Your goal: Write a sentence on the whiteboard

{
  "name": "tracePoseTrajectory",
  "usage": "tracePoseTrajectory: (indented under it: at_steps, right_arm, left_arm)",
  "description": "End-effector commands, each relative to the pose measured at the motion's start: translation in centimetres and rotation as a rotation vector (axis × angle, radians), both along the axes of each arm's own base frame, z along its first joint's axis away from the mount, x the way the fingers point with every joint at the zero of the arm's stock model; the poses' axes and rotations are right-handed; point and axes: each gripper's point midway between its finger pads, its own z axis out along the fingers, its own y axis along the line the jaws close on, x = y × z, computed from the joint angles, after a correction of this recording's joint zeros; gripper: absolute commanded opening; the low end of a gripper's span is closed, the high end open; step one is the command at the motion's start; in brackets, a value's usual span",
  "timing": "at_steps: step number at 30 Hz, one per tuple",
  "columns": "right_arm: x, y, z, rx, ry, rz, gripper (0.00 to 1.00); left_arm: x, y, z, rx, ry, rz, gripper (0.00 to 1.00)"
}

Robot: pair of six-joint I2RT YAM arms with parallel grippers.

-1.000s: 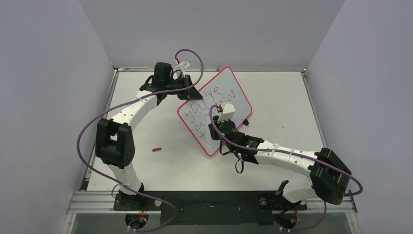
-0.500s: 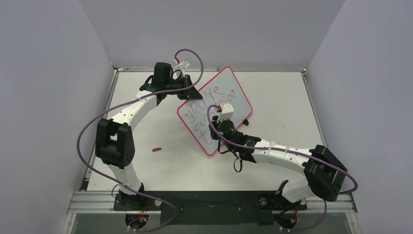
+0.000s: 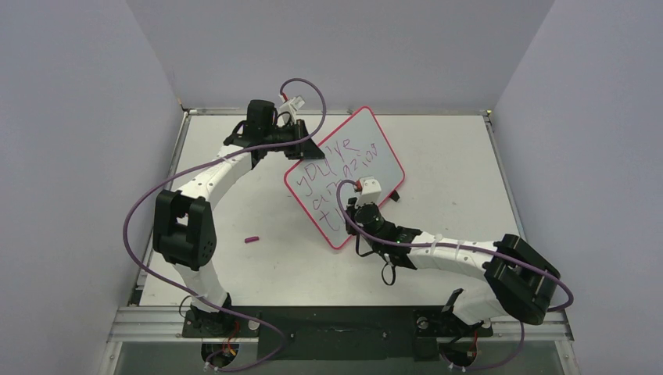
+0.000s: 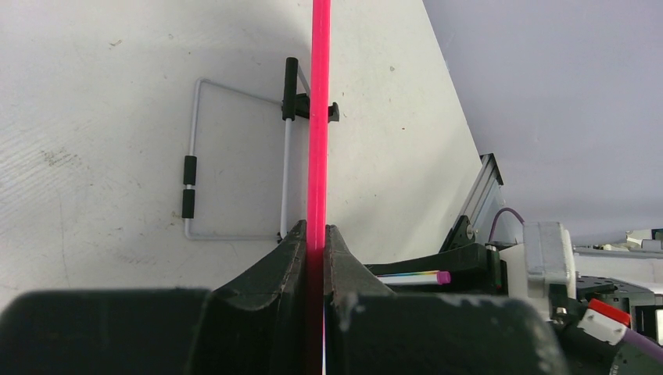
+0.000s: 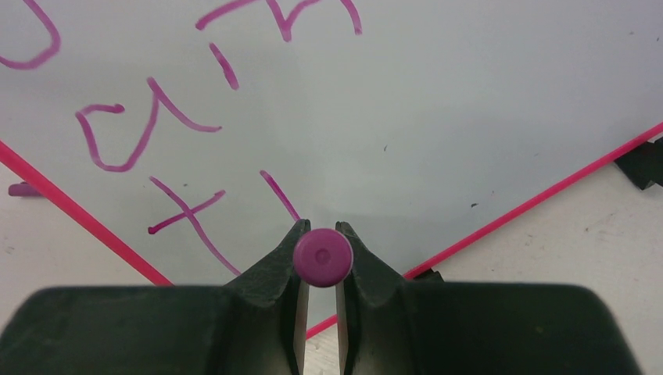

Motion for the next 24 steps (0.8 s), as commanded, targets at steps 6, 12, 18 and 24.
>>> tracePoseTrajectory:
  at_steps: [6, 12, 18, 24]
  right_arm:
    - [-0.2, -0.1, 0.0, 0.044, 0.007, -0.015, 0.0]
    - [0.4, 0.7, 1.3, 0.054, -0.011, -0.007, 0.0]
    - [1.2, 1.7, 3.1, 0.066, -0.037, 0.004, 0.0]
    - [1.7, 2.4, 4.1, 0.069, -0.051, 0.01, 0.0]
  left_arm:
    - [-1.0, -0.7, 5.6, -0.09, -0.123, -0.042, 0.0]
    - [-1.1, -0.8, 5.6, -0.09, -0.124, -0.044, 0.0]
    - [-1.1, -0.7, 5.5, -0.089, -0.123, -0.043, 0.0]
    - [-1.1, -0.7, 5.5, -0.088, -0.123, -0.043, 0.0]
